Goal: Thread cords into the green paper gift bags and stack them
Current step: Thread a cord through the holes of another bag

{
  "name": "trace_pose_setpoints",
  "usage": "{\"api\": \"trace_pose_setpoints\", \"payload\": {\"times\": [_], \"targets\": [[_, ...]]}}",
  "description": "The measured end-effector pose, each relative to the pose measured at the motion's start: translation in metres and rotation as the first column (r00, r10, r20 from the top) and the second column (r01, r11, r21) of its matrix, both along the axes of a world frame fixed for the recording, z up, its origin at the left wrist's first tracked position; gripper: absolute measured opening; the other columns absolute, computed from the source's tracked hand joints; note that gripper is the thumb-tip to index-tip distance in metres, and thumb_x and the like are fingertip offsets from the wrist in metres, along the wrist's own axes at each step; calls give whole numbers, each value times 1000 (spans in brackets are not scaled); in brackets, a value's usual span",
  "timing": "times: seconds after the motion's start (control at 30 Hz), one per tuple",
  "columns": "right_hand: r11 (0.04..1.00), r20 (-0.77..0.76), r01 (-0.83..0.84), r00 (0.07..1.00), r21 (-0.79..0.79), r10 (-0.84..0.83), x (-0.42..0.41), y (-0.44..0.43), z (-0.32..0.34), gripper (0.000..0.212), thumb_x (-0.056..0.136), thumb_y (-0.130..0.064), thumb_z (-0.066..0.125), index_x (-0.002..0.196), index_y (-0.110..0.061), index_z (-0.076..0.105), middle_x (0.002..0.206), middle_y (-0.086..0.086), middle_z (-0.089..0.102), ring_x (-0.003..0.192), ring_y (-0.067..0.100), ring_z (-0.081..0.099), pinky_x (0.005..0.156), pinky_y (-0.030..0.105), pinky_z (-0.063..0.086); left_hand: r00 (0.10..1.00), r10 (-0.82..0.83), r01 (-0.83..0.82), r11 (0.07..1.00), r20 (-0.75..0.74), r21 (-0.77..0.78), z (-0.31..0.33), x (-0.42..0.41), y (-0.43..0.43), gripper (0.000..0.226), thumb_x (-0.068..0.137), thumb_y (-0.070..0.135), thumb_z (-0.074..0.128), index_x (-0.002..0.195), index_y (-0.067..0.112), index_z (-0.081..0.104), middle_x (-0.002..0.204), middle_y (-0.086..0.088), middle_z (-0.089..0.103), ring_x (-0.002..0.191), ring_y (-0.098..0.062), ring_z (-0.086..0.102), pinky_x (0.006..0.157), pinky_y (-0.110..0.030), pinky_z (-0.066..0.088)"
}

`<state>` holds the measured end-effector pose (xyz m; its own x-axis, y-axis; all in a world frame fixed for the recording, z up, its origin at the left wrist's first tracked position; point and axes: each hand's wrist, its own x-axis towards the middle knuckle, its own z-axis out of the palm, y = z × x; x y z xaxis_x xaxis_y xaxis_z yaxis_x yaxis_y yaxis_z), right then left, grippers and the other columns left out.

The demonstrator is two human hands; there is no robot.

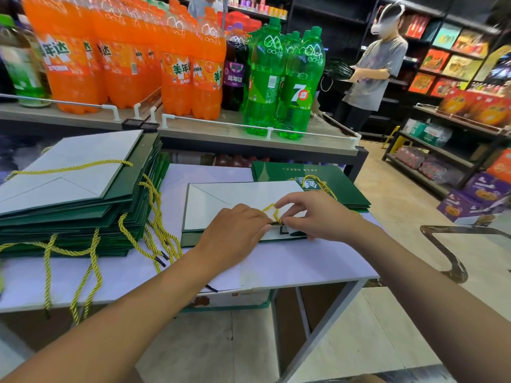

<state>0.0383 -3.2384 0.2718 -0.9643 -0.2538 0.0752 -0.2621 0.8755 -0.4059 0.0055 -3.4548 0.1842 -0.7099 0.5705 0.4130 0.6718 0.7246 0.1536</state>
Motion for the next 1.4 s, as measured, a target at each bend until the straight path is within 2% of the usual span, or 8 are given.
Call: {"api": "trace_pose_setpoints", "payload": {"times": [0.13,0.33,0.47,0.73,0.93,1.17,1.3,1.4], "targets": [[970,-425,158,877,-184,-223,18,-1,-18,7,89,-30,74,86,-35,69,76,-11,63,66,1,57,61,27,43,1000,4,-8,988,23,152,-5,-6,0,40,109,40,36,130,27,67,128,8,69,115,-23,60,88,-46,52],[876,-138,373,893,-307,-429,27,-23,-52,15,88,-43,69,74,-43,68,59,-11,66,60,11,63,58,33,53,1000,3,-6,983,17,182,-8,-10,1,52,106,48,24,125,27,68,125,9,70,110,-23,61,86,-47,54],[852,-89,386,893,-355,-442,21,-38,-53,25,92,-37,62,76,-26,76,56,-6,68,53,11,61,59,33,55,1000,-1,0,986,4,166,-7,-10,1,50,107,46,24,127,29,67,125,12,69,109,-21,60,85,-46,53],[545,436,518,854,-660,-283,18,-39,-41,16,96,-16,65,84,-9,72,51,-2,54,39,8,37,39,19,25,1000,6,-4,987,-12,162,-8,-8,-1,51,106,46,23,120,28,69,117,12,71,104,-22,60,80,-47,54],[860,58,404,911,-312,-407,19,-37,-43,30,92,-23,63,66,-14,74,57,-1,71,43,10,56,54,23,49,1000,18,-15,985,-18,172,-8,-9,0,49,107,45,26,120,26,70,118,10,71,105,-22,62,81,-48,55],[617,436,528,845,-584,-310,25,-36,-32,17,91,-17,69,84,-3,76,58,1,65,42,10,42,43,22,29,998,16,-4,983,-66,184,-9,-8,-1,42,107,40,32,116,26,70,114,9,72,101,-23,62,76,-46,55],[886,-13,440,895,-150,-446,32,-39,-38,29,82,-29,61,59,-14,70,54,-1,69,49,14,64,55,29,56,997,7,4,989,-77,147,-6,-4,3,49,105,44,27,120,26,71,118,8,72,104,-23,63,77,-45,55],[875,48,415,908,-250,-417,32,-40,-36,32,84,-29,56,63,-12,72,56,1,71,52,15,67,60,30,56,995,17,-2,987,-94,158,-5,-5,2,48,106,43,28,121,24,71,118,8,72,104,-22,63,77,-44,55]]}}
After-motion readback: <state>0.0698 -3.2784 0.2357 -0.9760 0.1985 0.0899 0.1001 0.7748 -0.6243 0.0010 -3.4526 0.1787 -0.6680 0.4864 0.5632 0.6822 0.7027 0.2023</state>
